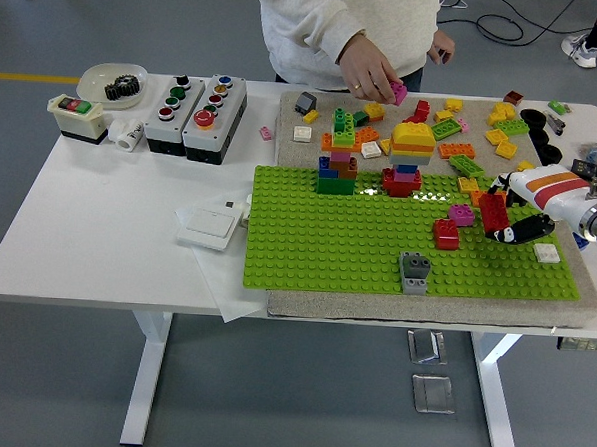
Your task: Pick up the brick,pile it on top of brick,press brick,pick up the brick,pile it on top of brick,press brick
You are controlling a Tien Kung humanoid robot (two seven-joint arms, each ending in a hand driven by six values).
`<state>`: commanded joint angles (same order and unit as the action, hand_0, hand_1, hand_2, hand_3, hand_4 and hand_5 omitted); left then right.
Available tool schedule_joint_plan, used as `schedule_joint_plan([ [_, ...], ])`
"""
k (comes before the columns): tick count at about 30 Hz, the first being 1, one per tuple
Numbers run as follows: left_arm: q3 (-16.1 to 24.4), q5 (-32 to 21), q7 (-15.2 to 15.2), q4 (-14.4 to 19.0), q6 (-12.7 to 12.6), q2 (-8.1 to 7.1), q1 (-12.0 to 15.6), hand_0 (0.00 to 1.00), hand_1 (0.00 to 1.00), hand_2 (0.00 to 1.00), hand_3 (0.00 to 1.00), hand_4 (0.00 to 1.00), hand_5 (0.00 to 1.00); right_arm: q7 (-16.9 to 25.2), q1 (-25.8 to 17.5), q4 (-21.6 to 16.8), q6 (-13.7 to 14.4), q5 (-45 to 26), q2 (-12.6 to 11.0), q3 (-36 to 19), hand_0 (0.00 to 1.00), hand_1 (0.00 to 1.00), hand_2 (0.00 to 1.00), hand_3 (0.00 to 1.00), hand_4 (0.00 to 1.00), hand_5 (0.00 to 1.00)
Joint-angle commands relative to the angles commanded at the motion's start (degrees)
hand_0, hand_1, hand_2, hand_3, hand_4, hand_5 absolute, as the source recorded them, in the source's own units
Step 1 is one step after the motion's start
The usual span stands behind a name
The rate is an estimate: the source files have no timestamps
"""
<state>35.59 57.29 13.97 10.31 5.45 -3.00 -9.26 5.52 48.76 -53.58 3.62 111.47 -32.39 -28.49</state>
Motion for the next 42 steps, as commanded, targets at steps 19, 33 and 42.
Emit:
schedule_joint_plan([
  [19, 1.25, 1.17, 0.38, 0.0, 0.2, -0.3, 0.48, 0.783, 0.719, 0.606, 0.54, 0.536, 0.55, -3.3, -1.84, -20.04, -4.07, -3.11, -6.41, 0.48, 0.171, 0.374, 0.471, 0.487, 0.664, 0.38],
  [33, 1.35, 1.41, 0.56, 0.0, 0.44, -0.61, 0.98, 0.785, 0.718, 0.607, 0.541, 0.537, 0.552, -10.57, -3.22, -29.97, -9.58, -6.77, -7.64, -0.73, 0.159, 0.365, 0.471, 0.492, 0.651, 0.379],
  [42, 0.63, 0.74, 0.53, 0.0, 0.61, -0.8, 0.92, 0.786, 0.718, 0.607, 0.541, 0.537, 0.55, -14.64, -3.33, -32.1, -10.8, -2.16, -6.63, -0.77, 0.154, 0.36, 0.471, 0.494, 0.653, 0.382],
])
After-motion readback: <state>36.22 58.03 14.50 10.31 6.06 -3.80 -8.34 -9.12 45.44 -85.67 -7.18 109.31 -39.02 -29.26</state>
